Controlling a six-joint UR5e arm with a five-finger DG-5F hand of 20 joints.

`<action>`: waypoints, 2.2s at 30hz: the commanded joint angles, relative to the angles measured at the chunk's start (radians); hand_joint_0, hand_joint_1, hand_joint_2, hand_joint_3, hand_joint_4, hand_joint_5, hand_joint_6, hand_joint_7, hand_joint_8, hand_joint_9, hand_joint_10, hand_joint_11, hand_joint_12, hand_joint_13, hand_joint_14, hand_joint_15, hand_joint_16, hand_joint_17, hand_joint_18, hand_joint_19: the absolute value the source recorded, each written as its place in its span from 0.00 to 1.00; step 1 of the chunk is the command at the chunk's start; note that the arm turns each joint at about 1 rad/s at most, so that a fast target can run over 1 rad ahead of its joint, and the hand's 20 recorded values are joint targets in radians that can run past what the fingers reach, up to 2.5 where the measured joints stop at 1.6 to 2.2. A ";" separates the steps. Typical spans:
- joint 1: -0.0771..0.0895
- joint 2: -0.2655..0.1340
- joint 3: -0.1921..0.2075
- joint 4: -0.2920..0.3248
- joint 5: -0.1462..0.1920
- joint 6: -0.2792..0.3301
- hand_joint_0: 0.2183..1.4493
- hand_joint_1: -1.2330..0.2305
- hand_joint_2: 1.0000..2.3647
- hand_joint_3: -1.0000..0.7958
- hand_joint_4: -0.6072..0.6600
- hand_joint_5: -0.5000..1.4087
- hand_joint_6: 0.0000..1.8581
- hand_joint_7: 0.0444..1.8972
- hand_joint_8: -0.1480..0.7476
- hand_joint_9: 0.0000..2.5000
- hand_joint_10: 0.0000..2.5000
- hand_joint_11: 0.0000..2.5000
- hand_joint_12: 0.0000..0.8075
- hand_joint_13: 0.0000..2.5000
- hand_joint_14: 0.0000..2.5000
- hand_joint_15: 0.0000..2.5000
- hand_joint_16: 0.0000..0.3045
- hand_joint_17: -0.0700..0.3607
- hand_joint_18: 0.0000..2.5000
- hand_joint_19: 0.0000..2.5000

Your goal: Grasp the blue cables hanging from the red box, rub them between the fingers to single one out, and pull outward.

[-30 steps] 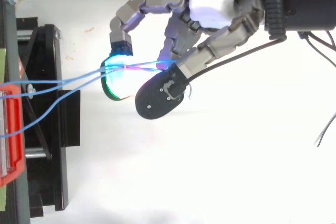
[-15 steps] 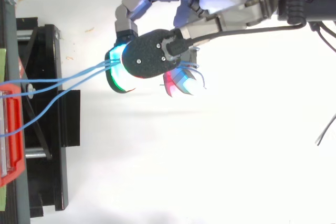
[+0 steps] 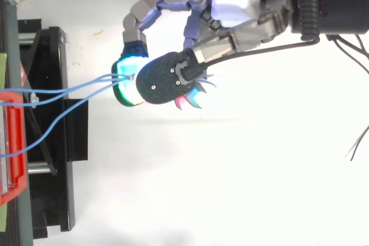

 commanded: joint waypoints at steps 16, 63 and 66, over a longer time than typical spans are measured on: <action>0.048 -0.034 -0.002 0.122 0.045 -0.039 0.23 0.41 0.00 0.28 0.56 0.21 0.27 0.63 0.48 0.53 0.01 0.39 0.48 0.44 0.01 0.32 0.19 0.46 0.36 0.34; 0.062 0.018 0.002 -0.028 0.100 -0.042 0.33 0.30 0.01 0.35 0.50 0.18 0.45 0.41 0.47 0.53 0.01 0.44 0.44 0.46 0.01 0.33 0.17 0.43 0.37 0.35; 0.069 0.018 0.002 -0.028 0.104 -0.042 0.31 0.31 0.00 0.31 0.51 0.18 0.45 0.40 0.47 0.53 0.01 0.44 0.44 0.46 0.01 0.33 0.17 0.43 0.37 0.36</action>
